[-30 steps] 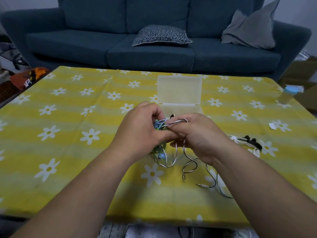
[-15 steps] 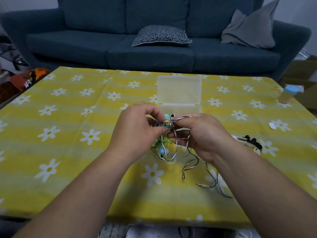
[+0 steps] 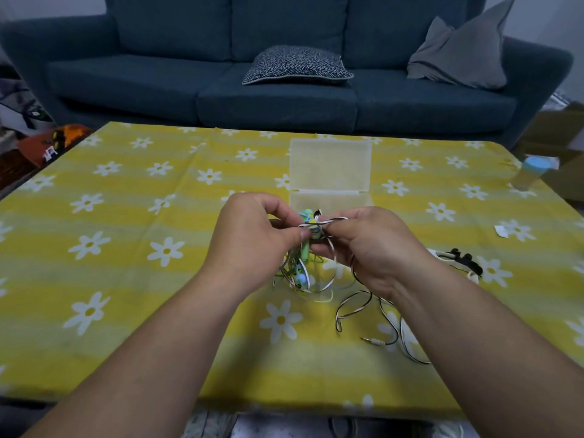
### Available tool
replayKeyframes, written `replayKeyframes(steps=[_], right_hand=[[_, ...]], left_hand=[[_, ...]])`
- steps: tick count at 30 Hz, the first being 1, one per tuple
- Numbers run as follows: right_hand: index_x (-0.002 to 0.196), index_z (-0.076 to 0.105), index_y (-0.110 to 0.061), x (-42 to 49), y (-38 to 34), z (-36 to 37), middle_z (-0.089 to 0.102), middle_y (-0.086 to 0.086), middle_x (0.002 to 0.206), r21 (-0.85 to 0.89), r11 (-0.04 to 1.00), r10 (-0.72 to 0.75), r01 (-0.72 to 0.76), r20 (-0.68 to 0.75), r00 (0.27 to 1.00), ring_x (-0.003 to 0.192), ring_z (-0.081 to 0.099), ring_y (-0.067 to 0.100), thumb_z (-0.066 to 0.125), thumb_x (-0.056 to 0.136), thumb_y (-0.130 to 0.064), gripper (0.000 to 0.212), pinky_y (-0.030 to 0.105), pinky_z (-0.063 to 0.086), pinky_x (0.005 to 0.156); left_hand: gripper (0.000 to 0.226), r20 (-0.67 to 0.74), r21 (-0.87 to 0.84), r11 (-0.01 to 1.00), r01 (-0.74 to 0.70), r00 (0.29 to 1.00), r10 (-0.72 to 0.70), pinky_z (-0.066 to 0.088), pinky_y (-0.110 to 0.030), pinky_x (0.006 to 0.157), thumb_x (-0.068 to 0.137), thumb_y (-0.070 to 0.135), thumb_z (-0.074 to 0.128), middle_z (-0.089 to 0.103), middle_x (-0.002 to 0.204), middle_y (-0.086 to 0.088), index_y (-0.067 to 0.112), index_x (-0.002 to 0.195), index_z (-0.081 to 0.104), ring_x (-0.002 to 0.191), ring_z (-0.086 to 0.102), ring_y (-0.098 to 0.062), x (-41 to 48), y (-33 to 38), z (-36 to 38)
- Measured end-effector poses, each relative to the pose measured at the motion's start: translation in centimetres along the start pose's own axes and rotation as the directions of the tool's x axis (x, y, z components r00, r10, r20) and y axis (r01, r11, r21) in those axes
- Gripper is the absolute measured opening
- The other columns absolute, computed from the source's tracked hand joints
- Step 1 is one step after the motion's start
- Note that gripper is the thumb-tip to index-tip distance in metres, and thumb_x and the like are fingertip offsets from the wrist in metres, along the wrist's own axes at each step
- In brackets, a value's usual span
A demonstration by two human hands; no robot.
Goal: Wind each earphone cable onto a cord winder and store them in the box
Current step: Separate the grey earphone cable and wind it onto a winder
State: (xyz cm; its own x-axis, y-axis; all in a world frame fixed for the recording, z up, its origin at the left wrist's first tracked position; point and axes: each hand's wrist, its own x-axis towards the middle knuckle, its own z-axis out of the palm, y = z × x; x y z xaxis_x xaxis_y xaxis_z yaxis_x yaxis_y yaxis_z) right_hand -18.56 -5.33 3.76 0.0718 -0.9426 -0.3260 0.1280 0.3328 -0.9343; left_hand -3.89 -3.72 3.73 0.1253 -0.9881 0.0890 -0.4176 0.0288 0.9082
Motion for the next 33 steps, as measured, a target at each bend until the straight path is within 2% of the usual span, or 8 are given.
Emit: replayKeyframes(steps=[3, 6, 8, 12, 17, 21, 29, 33], right_hand=[[0.088, 0.068, -0.004, -0.3, -0.3, 0.0, 0.069, 0.009, 0.072, -0.048, 0.998, 0.027, -0.027, -0.003, 1.0, 0.061, 0.066, 0.021, 0.058, 0.095, -0.003, 0.012, 0.029, 0.059, 0.06], [0.092, 0.068, -0.012, -0.7, -0.5, -0.1, 0.067, 0.011, 0.077, -0.092, 0.992, 0.088, -0.084, 0.041, 0.995, 0.062, 0.066, 0.024, 0.059, 0.095, -0.012, 0.01, 0.03, 0.056, 0.059], [0.093, 0.069, -0.008, -0.7, -0.5, -0.1, 0.069, 0.013, 0.076, -0.126, 0.988, 0.093, -0.085, 0.057, 0.994, 0.06, 0.067, 0.021, 0.058, 0.095, -0.01, 0.011, 0.028, 0.056, 0.059], [0.09, 0.069, 0.001, -0.7, -0.5, -0.1, 0.068, 0.015, 0.075, -0.124, 0.992, 0.028, -0.019, 0.071, 0.997, 0.062, 0.065, 0.022, 0.058, 0.094, -0.007, 0.015, 0.029, 0.058, 0.062], [0.087, 0.072, 0.002, -1.1, -0.4, -0.3, 0.064, 0.01, 0.069, -0.252, 0.96, -0.074, 0.123, 0.197, 0.978, 0.061, 0.061, 0.018, 0.062, 0.092, -0.006, 0.014, 0.029, 0.055, 0.065], [0.088, 0.073, 0.001, -0.8, 0.0, -0.2, 0.067, 0.011, 0.07, -0.331, 0.933, -0.106, 0.142, 0.125, 0.987, 0.06, 0.063, 0.015, 0.055, 0.096, -0.001, 0.019, 0.026, 0.057, 0.061], [0.079, 0.069, -0.003, -0.6, 0.2, 0.4, 0.068, 0.014, 0.071, -0.136, 0.991, 0.002, -0.001, 0.007, 1.0, 0.057, 0.064, 0.02, 0.054, 0.09, 0.0, 0.019, 0.028, 0.056, 0.058], [0.076, 0.068, 0.001, -0.3, 0.5, 0.6, 0.067, 0.016, 0.067, -0.025, 0.999, 0.025, -0.026, -0.065, 0.998, 0.053, 0.062, 0.02, 0.055, 0.084, 0.002, 0.015, 0.027, 0.055, 0.054]], left_hand=[[0.021, -0.021, 0.009, 1.0, -0.023, 0.999, 0.024, 0.05, -0.028, 0.055, 0.076, 0.005, 0.081, 0.07, 0.067, 0.0, 0.018, 0.067, 0.067, 0.065, 0.07, -0.016, 0.0, -0.1, 0.3], [0.024, -0.05, 0.092, 0.989, -0.114, 0.992, 0.119, 0.055, -0.032, 0.064, 0.078, 0.006, 0.079, 0.062, 0.084, 0.006, 0.022, 0.068, 0.064, 0.07, 0.069, -0.012, -0.1, -0.3, 0.6], [0.025, -0.05, 0.156, 0.973, -0.17, 0.982, 0.18, 0.058, -0.038, 0.072, 0.078, 0.007, 0.078, 0.057, 0.088, 0.009, 0.025, 0.069, 0.062, 0.075, 0.067, -0.01, -0.3, -0.3, 0.8], [0.023, -0.06, 0.238, 0.94, -0.246, 0.962, 0.268, 0.056, -0.039, 0.072, 0.076, 0.008, 0.076, 0.055, 0.084, 0.01, 0.025, 0.07, 0.063, 0.078, 0.06, -0.012, -0.4, 0.0, 1.0], [0.019, -0.058, 0.291, 0.93, -0.223, 0.967, 0.25, 0.05, -0.033, 0.073, 0.074, 0.012, 0.075, 0.056, 0.083, 0.01, 0.026, 0.07, 0.063, 0.078, 0.058, -0.011, -0.2, -0.1, 0.7], [0.015, -0.016, 0.303, 0.928, -0.218, 0.972, 0.234, 0.048, -0.03, 0.071, 0.076, 0.017, 0.079, 0.057, 0.084, 0.009, 0.025, 0.072, 0.066, 0.078, 0.059, -0.01, -0.3, -0.2, 0.7], [0.028, 0.003, 0.192, 0.969, -0.157, 0.987, 0.159, 0.038, -0.009, 0.061, 0.07, 0.008, 0.084, 0.058, 0.079, 0.008, 0.027, 0.064, 0.064, 0.071, 0.055, -0.001, 0.1, -0.3, 0.6], [0.03, -0.013, 0.101, 0.991, -0.09, 0.996, 0.092, 0.04, -0.009, 0.06, 0.071, 0.005, 0.084, 0.061, 0.08, 0.008, 0.024, 0.062, 0.063, 0.075, 0.06, -0.005, 0.1, -0.3, 0.8]])
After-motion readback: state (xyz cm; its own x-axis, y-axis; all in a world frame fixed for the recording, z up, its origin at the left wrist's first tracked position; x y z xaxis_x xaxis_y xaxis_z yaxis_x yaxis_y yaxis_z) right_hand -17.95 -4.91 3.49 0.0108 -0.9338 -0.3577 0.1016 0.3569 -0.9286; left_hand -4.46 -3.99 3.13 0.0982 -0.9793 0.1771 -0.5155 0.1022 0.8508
